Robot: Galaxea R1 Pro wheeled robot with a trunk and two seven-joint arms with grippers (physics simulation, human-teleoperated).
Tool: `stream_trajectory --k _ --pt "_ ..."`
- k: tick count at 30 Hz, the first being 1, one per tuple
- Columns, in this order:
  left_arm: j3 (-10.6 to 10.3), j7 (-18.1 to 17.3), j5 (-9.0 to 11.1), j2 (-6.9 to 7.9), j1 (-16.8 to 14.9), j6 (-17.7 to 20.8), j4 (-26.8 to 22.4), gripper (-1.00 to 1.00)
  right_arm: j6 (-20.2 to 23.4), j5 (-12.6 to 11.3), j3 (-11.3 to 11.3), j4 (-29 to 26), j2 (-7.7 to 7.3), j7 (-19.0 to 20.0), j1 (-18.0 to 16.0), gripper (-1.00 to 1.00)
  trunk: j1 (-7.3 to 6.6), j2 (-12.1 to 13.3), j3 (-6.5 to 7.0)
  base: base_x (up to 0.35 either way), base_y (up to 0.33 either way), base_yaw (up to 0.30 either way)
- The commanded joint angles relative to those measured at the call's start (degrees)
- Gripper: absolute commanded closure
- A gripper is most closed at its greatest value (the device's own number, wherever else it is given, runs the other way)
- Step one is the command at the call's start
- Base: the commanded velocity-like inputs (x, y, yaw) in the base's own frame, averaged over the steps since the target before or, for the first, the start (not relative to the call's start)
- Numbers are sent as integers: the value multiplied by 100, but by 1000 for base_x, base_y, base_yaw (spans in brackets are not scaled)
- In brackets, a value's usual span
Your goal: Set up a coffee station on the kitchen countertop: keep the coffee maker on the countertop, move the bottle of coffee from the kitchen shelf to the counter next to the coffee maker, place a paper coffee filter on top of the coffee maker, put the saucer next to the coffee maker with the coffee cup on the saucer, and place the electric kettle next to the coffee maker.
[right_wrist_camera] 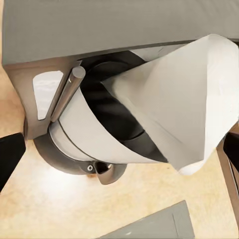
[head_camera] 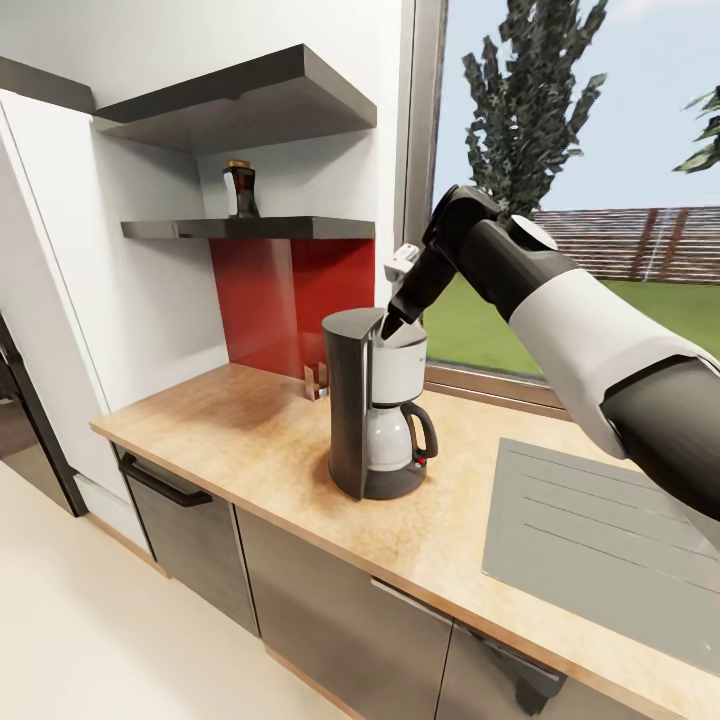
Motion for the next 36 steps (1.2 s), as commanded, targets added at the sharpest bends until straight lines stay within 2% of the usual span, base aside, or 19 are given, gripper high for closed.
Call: stream_trajectory --k 1,12,14,18,21,36 --pt "11 -3 -30 -2 1 -10 -6 -100 33 60 1 -7 0 69 -5 -100 1 -4 -6 0 0 0" --pt "11 -3 -25 -2 1 -9 -6 -100 33 66 -34 -23 -40 104 -9 -100 1 -4 -6 0 0 0" --pt "11 -3 -24 -2 1 -8 -6 -100 33 67 -113 -27 -43 103 -15 -100 1 -4 -6 0 0 0" --pt "11 -3 -27 -2 1 -8 -6 -100 33 68 -423 -31 -45 103 -21 -100 1 -4 -6 0 0 0" --pt "11 -3 -28 -2 1 -8 -6 -100 33 67 -511 -34 -46 103 -22 -100 1 -4 -6 0 0 0" --pt "11 -3 -30 -2 1 -7 -6 -100 33 60 -555 -24 -42 108 -23 -100 1 -4 -6 0 0 0"
